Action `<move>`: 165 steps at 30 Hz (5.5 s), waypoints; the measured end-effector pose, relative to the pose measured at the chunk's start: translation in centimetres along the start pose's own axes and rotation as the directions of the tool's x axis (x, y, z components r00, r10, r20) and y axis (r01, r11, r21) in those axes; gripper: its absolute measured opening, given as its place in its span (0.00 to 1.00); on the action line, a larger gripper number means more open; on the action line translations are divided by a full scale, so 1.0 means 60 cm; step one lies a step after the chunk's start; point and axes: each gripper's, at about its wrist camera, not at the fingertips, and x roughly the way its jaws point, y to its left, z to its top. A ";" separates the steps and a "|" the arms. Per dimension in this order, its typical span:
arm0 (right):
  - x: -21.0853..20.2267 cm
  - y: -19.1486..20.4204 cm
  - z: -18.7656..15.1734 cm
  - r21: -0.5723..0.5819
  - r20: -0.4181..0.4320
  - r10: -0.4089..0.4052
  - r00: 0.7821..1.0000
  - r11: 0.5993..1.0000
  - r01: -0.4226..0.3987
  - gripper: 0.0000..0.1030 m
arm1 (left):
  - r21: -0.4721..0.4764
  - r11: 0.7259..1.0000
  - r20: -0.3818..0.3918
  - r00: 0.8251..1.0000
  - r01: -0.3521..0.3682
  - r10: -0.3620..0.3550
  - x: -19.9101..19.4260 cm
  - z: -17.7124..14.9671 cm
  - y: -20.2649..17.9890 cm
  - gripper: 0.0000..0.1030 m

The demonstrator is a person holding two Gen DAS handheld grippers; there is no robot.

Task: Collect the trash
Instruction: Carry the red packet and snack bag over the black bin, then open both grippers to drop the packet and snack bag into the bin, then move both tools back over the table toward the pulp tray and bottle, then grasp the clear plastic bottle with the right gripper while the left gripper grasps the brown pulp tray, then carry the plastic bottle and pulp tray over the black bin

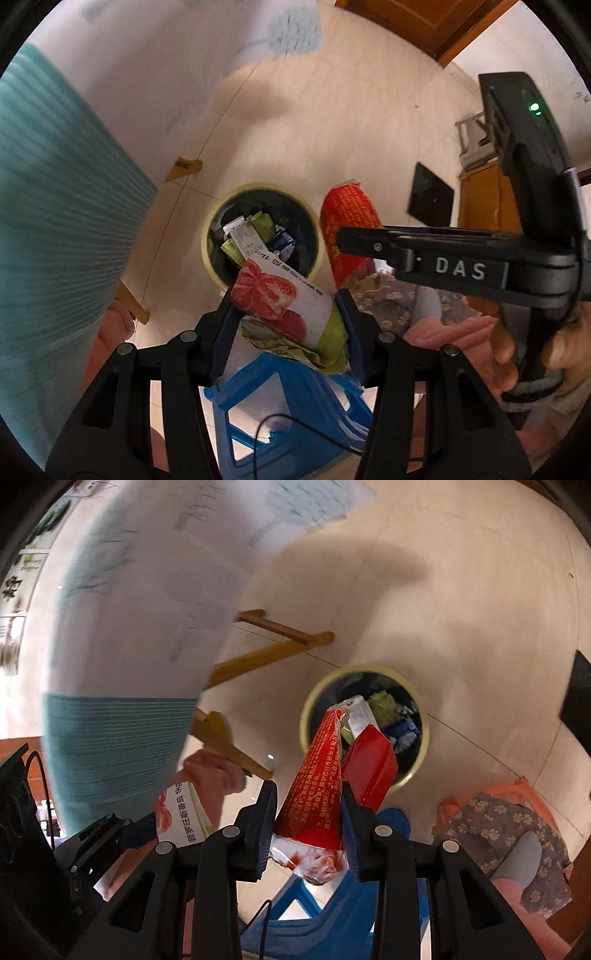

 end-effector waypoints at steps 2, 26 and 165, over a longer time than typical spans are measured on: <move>0.021 -0.006 0.011 0.016 -0.017 -0.011 1.000 1.000 0.012 0.32 | -0.003 1.000 -0.012 1.000 -0.012 0.012 0.027 0.007 0.008 0.47; 0.091 -0.056 0.054 0.111 -0.045 -0.003 0.999 0.994 0.008 0.43 | -0.044 0.986 -0.044 0.987 -0.159 0.157 0.143 0.068 0.043 0.74; -0.008 0.850 0.384 -0.614 0.302 0.009 0.953 0.767 0.187 0.33 | -0.634 0.760 0.214 0.910 -0.147 0.354 -0.392 0.237 0.822 0.10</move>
